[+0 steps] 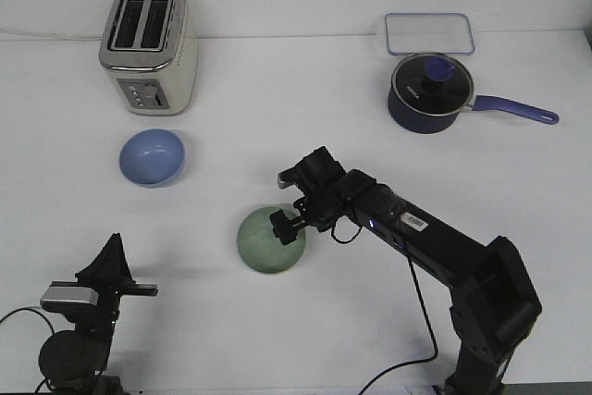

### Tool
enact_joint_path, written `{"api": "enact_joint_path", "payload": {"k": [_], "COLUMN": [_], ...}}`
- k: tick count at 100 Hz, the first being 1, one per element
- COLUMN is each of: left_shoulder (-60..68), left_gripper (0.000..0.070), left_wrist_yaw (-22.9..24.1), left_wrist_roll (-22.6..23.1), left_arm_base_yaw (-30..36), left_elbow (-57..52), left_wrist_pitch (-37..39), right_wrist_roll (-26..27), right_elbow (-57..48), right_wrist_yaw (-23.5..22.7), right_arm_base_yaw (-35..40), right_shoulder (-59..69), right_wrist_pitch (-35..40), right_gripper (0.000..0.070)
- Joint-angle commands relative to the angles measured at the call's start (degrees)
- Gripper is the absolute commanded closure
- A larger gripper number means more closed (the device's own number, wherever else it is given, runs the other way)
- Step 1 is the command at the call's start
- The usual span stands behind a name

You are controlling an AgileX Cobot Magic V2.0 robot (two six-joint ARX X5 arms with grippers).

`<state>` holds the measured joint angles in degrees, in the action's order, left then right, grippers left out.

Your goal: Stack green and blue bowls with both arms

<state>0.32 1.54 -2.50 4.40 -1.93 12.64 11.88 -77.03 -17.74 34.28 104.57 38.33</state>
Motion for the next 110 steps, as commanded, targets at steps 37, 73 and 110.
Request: {"api": "enact_joint_path", "payload": {"k": [37, 73, 110], "left_shoulder": [-0.1, -0.1, -0.1], "left_gripper": [0.0689, 0.0689, 0.0689], "left_wrist_yaw": [0.0, 0.0, 0.0], "left_wrist_roll": [-0.3, -0.3, -0.3], "left_arm_base_yaw": [0.0, 0.0, 0.0], "left_elbow": [1.1, 1.1, 1.1], "left_wrist_pitch": [0.6, 0.6, 0.6], "right_wrist_roll": [-3.8, -12.0, -13.5], "right_elbow": [-0.6, -0.6, 15.2], "right_wrist_yaw": [5.5, 11.8, 11.7], "right_arm_base_yaw": [-11.5, -26.5, -34.7], "right_shoulder": [-16.2, -30.7, -46.0], "right_wrist_pitch": [5.1, 11.1, -0.4], "right_gripper": [0.0136, 0.0136, 0.0136]}}
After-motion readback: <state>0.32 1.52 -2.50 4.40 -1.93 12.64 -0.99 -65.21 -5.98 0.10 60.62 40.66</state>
